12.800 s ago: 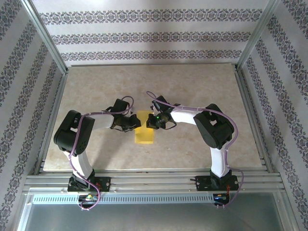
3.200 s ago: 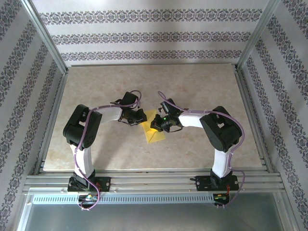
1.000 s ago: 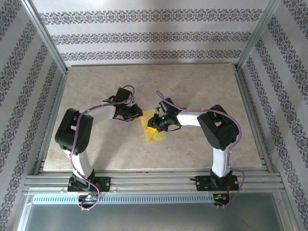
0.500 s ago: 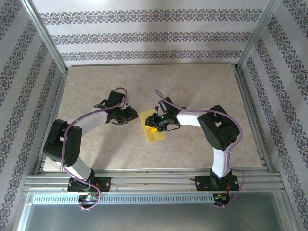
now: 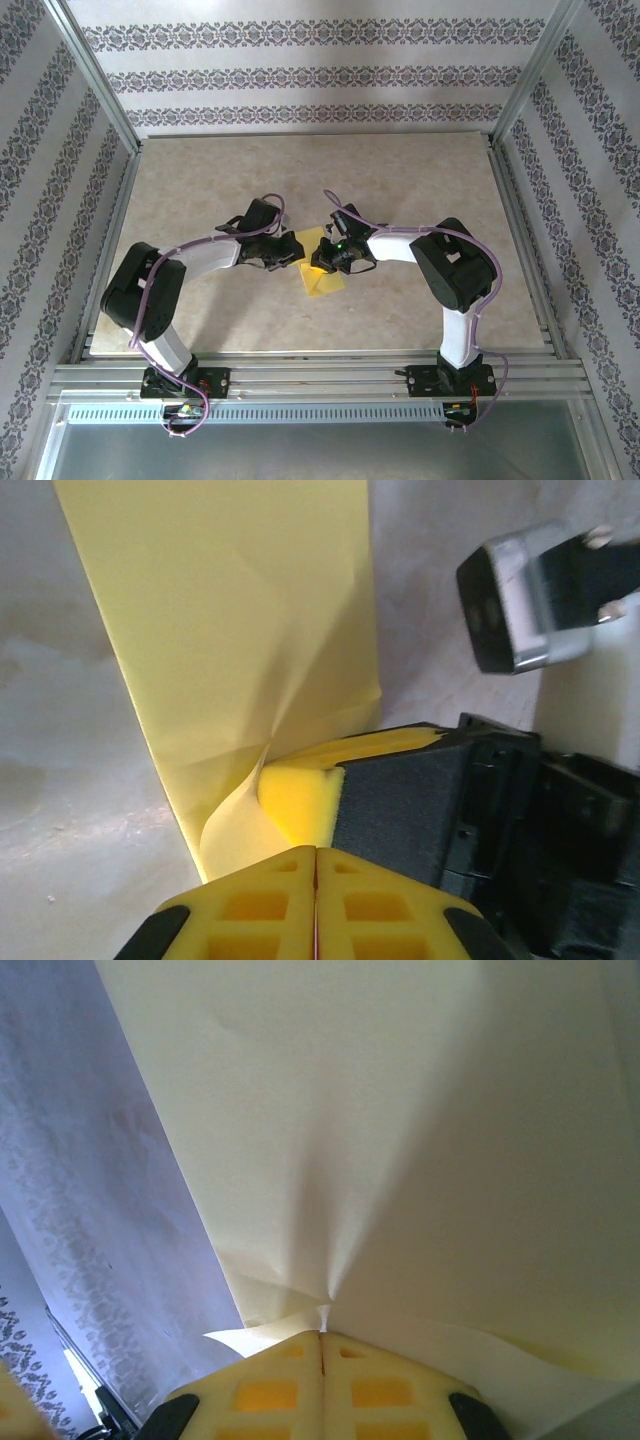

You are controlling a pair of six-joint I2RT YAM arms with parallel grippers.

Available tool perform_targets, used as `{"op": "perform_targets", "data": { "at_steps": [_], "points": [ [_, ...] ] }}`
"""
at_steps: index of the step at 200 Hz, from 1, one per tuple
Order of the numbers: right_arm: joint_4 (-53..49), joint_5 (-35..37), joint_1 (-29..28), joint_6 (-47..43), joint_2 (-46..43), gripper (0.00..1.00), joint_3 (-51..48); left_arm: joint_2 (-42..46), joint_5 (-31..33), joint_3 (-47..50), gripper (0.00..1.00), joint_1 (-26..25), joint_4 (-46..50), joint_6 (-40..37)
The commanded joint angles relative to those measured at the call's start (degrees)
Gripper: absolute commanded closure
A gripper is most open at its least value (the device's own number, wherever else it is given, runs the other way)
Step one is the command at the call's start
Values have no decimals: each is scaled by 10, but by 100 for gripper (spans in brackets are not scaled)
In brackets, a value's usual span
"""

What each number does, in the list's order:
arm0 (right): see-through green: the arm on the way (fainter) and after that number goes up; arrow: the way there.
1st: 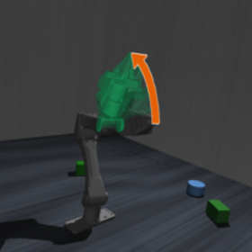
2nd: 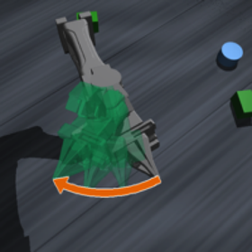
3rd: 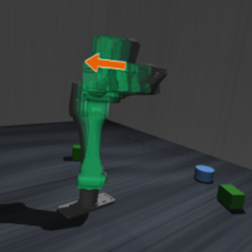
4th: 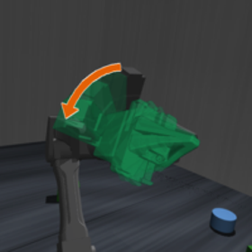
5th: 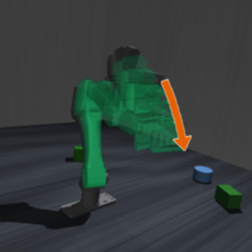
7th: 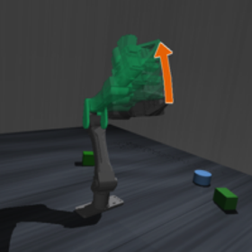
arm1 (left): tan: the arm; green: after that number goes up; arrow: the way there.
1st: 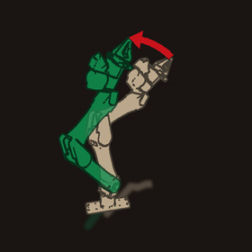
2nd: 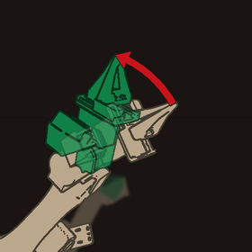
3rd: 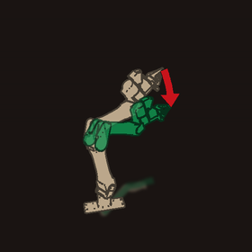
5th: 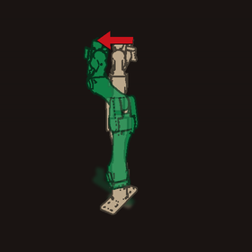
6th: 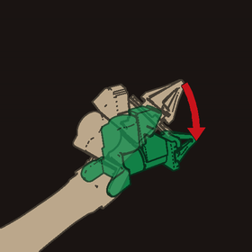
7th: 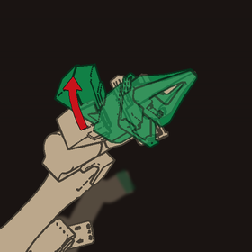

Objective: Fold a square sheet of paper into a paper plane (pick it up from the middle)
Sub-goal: Fold the triangle a second time at the center of the table.

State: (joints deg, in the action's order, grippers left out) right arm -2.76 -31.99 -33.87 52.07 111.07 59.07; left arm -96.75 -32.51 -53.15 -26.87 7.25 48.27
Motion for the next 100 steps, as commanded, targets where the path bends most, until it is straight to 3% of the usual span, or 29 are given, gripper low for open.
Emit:
{"op": "perform_targets", "data": {
  "at_steps": [1,54,100],
  "points": [
    [-73,42,2,-10,31,98,-12,-21,-5,-5,94,-11,-16,11],
    [-77,43,2,-9,32,98,-10,-61,-3,-22,99,-22,-7,4],
    [-77,43,1,-9,31,99,-11,-75,43,-35,100,-24,28,-13]
  ]
}}
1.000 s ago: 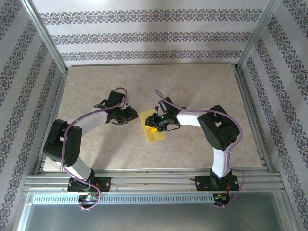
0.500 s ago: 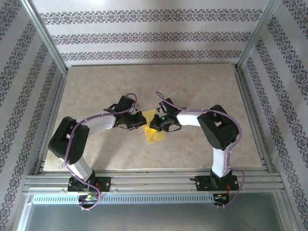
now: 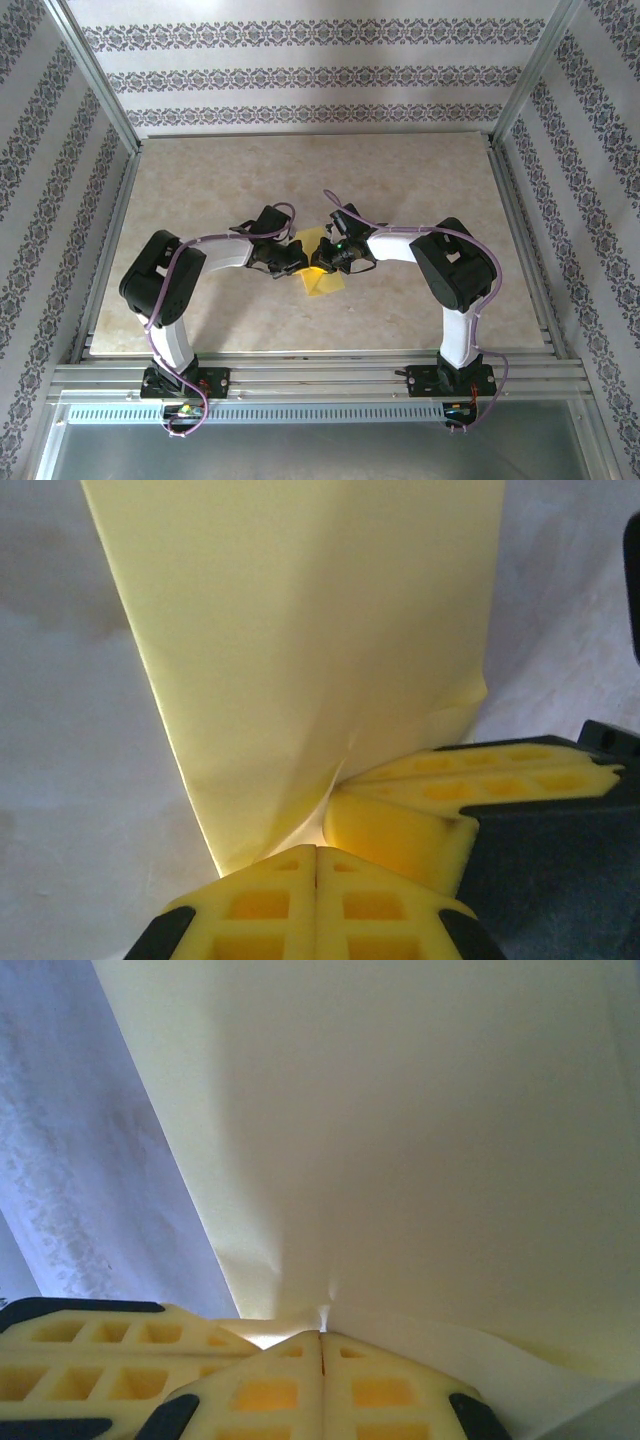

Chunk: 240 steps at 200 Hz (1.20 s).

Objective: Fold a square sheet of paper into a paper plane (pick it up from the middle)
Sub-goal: Fold the triangle a second time at the center of the table.

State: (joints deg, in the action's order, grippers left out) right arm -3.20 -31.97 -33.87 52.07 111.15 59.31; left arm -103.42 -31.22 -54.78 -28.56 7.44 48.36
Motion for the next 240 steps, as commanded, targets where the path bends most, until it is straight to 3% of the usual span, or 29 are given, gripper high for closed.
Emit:
{"op": "perform_targets", "data": {
  "at_steps": [1,97,160,240],
  "points": [
    [-73,43,1,-9,30,99,-14,-8,31,-19,100,-7,26,-14],
    [-68,43,2,-16,20,98,-13,-30,68,-14,100,-8,57,-34],
    [7,37,26,-82,-100,97,-46,-41,94,-7,100,-7,102,-79],
    [-19,31,4,-95,-26,98,-2,-57,97,-34,100,-7,129,-113]
  ]
}}
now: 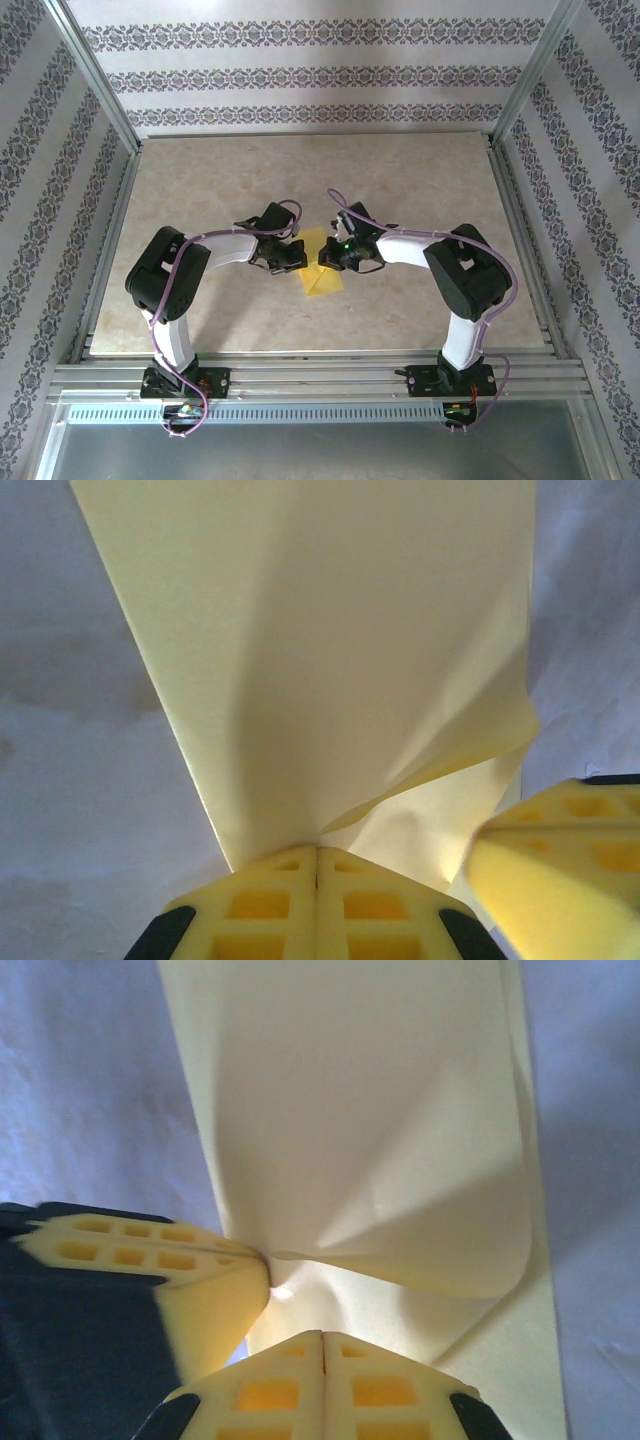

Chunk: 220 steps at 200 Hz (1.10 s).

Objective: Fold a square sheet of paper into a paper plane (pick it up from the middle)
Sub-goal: Fold the triangle a second time at the center of the table.

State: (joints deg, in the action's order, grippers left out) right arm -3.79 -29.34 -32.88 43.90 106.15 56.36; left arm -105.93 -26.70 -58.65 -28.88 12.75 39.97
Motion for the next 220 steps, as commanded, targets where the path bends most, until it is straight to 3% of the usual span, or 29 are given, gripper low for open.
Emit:
{"op": "perform_targets", "data": {
  "at_steps": [1,43,145,180,220],
  "points": [
    [-13,5,-6,-13,25,98,27,-32,52,5,100,-4,76,-29],
    [9,18,12,7,41,98,-1,-42,68,7,100,-4,86,-35],
    [42,53,86,11,-39,99,-62,-55,110,3,100,-4,110,-83],
    [35,61,57,-20,-81,99,-51,-60,108,-29,100,-3,119,-130],
    [62,31,16,1,-33,99,-34,-75,93,-78,100,-2,140,-199]
  ]
}}
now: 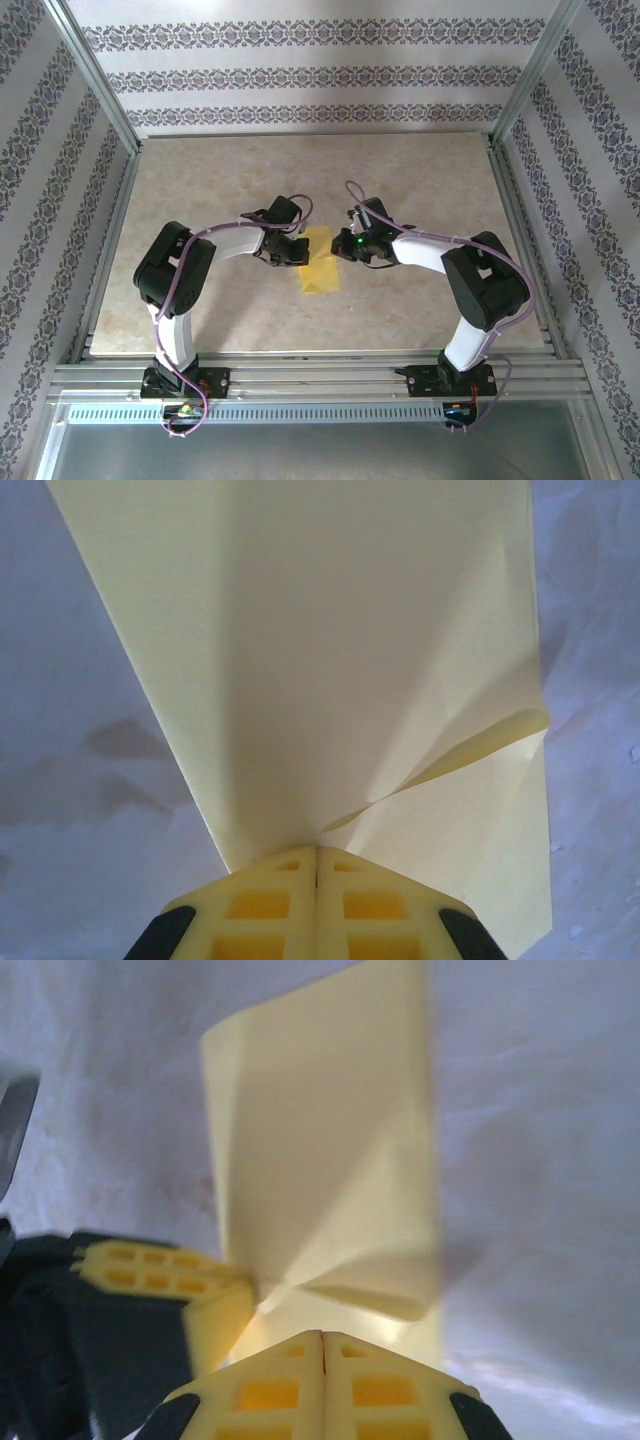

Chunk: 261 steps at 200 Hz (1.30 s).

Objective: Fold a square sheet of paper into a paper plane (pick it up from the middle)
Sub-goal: Fold the triangle a second time at the center of the table.

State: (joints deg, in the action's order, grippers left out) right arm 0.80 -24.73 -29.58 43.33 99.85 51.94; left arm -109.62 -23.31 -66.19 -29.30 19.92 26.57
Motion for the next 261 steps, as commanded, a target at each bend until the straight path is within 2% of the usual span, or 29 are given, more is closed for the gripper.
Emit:
{"op": "perform_targets", "data": {
  "at_steps": [1,72,151,158,175,183,202,234,261],
  "points": [
    [18,-17,-17,8,31,99,10,-38,58,-4,100,2,69,-66],
    [40,-25,-17,32,77,99,29,-56,38,-17,100,2,82,-95],
    [21,-7,-17,44,93,100,-5,-24,19,-42,100,3,90,-68],
    [19,-5,-17,45,95,100,-6,-12,17,-46,100,3,90,-58],
    [18,-3,-17,50,100,100,-8,26,6,-42,92,2,80,-11],
    [18,-3,-17,51,102,100,-8,46,-6,-29,86,3,65,19],
    [17,-2,-17,56,108,100,-8,93,-29,18,82,2,17,97],
    [14,-4,-17,61,116,100,-6,136,-74,106,84,-8,-89,223],
    [11,-4,-17,61,119,100,-4,126,-77,115,88,-24,-96,240]
  ]
}}
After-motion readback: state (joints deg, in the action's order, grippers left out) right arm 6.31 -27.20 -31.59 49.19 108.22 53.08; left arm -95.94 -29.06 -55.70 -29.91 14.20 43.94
